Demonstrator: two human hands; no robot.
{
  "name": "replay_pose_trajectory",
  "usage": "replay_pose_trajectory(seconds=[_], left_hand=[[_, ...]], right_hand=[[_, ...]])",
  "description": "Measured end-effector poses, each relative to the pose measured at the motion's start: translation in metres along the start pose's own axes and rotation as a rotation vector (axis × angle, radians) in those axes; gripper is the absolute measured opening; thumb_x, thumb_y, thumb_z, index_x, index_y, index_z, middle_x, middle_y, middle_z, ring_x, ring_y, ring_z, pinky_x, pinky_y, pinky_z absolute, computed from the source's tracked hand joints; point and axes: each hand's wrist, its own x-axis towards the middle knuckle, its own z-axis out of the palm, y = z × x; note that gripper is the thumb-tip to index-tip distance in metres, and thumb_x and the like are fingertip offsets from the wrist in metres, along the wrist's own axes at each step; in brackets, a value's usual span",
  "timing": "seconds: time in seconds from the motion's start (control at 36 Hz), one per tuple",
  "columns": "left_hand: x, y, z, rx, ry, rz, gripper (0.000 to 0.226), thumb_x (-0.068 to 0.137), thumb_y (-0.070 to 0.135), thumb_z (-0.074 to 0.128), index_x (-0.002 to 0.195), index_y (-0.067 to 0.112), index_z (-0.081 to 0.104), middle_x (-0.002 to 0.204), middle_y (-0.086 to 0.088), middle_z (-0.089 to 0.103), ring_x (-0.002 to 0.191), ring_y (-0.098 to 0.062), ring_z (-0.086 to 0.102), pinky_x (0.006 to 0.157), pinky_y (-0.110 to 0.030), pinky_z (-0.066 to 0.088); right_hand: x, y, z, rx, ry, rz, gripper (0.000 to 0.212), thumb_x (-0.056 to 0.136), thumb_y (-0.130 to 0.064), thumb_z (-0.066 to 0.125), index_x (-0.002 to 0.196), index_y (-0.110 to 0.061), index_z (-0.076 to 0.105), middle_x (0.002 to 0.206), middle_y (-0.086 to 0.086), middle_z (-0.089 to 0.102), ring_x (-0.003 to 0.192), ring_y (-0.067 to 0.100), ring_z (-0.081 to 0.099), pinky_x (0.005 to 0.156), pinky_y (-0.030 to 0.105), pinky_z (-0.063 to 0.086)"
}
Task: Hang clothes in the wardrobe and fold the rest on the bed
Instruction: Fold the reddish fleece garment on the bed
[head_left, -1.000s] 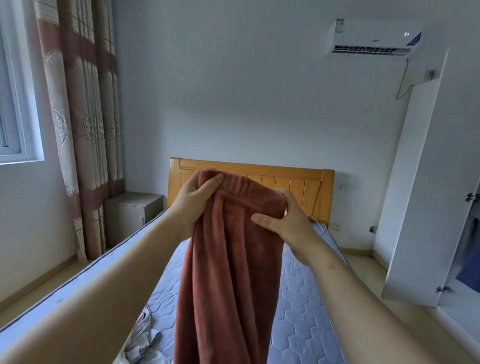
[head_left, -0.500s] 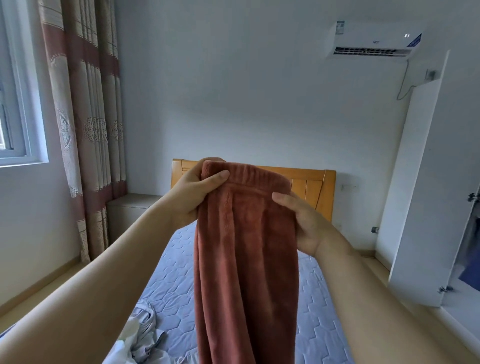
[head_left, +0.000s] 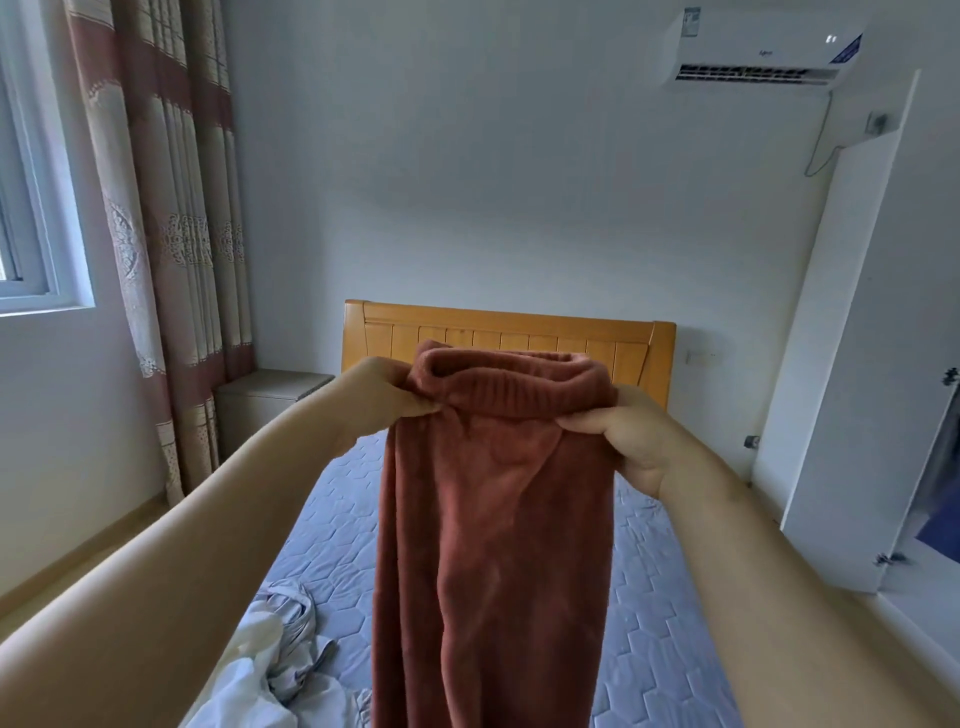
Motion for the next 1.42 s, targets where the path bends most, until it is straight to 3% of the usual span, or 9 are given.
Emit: replay_pose_trajectory(seconds=[0.17, 0.28, 0.42, 0.64, 0.78, 0.94, 1.08, 1.25, 1.42], left_hand=[[0.022, 0.003, 0.003, 0.095, 0.04, -0.053, 0.019, 0.092, 0.023, 0.057, 0.077, 0.013, 0.059, 0.056, -0.004, 0.036, 0.038, -0.011, 0.029, 0.039, -0.017, 0.019], [0.039, -0.005, 0.03, -0.112, -0.129, -0.334, 0.013, 0.099, 0.021, 0.045, 0.109, 0.016, 0.052, 0.08, -0.009, 0.057, 0.034, -0.01, 0.054, 0.036, -0.019, 0.048], [0.075, 0.007, 0.037, -0.33, -0.056, -0.224, 0.022, 0.099, 0.027, 0.045, 0.121, 0.026, 0.046, 0.114, -0.001, 0.053, 0.061, -0.02, 0.065, 0.058, -0.036, 0.058], [0.114, 0.072, 0.011, -0.33, 0.167, 0.21, 0.015, 0.097, 0.021, 0.043, 0.088, 0.032, 0.05, 0.078, 0.007, 0.053, 0.066, -0.013, 0.054, 0.061, -0.025, 0.041], [0.127, 0.099, 0.002, -0.354, 0.273, 0.309, 0.016, 0.097, 0.021, 0.042, 0.085, 0.03, 0.048, 0.08, 0.006, 0.052, 0.065, -0.012, 0.055, 0.06, -0.022, 0.044], [0.132, 0.107, -0.01, -0.347, 0.221, 0.284, 0.014, 0.098, 0.035, 0.045, 0.107, 0.026, 0.052, 0.098, 0.003, 0.056, 0.072, -0.014, 0.061, 0.068, -0.031, 0.057], [0.131, 0.112, -0.016, -0.289, 0.225, 0.204, 0.018, 0.101, 0.031, 0.035, 0.103, 0.02, 0.05, 0.074, 0.002, 0.054, 0.034, -0.004, 0.053, 0.034, -0.014, 0.041], [0.122, 0.117, -0.007, -0.551, 0.132, 0.058, 0.026, 0.103, 0.021, 0.032, 0.086, 0.015, 0.051, 0.062, 0.0, 0.052, 0.03, -0.003, 0.049, 0.033, -0.013, 0.04], [0.118, 0.118, -0.001, -0.53, 0.162, 0.027, 0.021, 0.102, 0.025, 0.032, 0.104, 0.013, 0.05, 0.074, 0.0, 0.057, 0.033, -0.005, 0.055, 0.038, -0.018, 0.049]], right_hand=[[0.017, -0.005, -0.02, -0.335, 0.083, -0.061, 0.01, 0.079, -0.029, 0.073, 0.085, -0.023, 0.068, 0.087, -0.003, 0.07, 0.084, 0.014, 0.065, 0.079, 0.028, 0.052], [0.044, 0.018, -0.021, -0.731, 0.161, 0.026, 0.035, 0.081, -0.038, 0.069, 0.109, -0.016, 0.068, 0.104, 0.008, 0.069, 0.098, 0.027, 0.063, 0.089, 0.041, 0.051], [0.064, 0.0, -0.02, -0.257, 0.243, 0.115, 0.02, 0.093, -0.039, 0.054, 0.108, -0.027, 0.051, 0.084, 0.003, 0.059, 0.043, 0.015, 0.06, 0.04, 0.019, 0.048], [0.093, -0.073, -0.032, -0.158, 0.288, -0.392, 0.011, 0.095, -0.021, 0.053, 0.099, -0.031, 0.049, 0.116, 0.0, 0.062, 0.097, 0.018, 0.062, 0.066, 0.016, 0.049], [0.105, -0.094, -0.035, -0.133, 0.381, -0.543, 0.014, 0.088, -0.017, 0.063, 0.088, -0.029, 0.056, 0.105, 0.007, 0.065, 0.105, 0.029, 0.062, 0.092, 0.044, 0.051], [0.109, -0.109, -0.032, -0.152, 0.448, -0.61, 0.012, 0.084, -0.027, 0.069, 0.092, -0.023, 0.06, 0.095, -0.002, 0.066, 0.094, 0.018, 0.064, 0.083, 0.032, 0.053], [0.107, -0.111, -0.033, -0.235, 0.404, -0.506, 0.009, 0.087, -0.029, 0.066, 0.092, -0.027, 0.058, 0.08, -0.015, 0.06, 0.074, 0.002, 0.059, 0.056, 0.012, 0.043], [0.101, -0.118, -0.034, -0.327, 0.523, -0.443, 0.02, 0.07, -0.04, 0.078, 0.073, -0.024, 0.065, 0.084, -0.002, 0.07, 0.086, 0.02, 0.067, 0.084, 0.038, 0.055], [0.088, -0.127, -0.031, -0.196, 0.465, -0.308, 0.013, 0.074, -0.027, 0.071, 0.078, -0.018, 0.062, 0.079, 0.001, 0.065, 0.069, 0.013, 0.065, 0.065, 0.026, 0.053]])
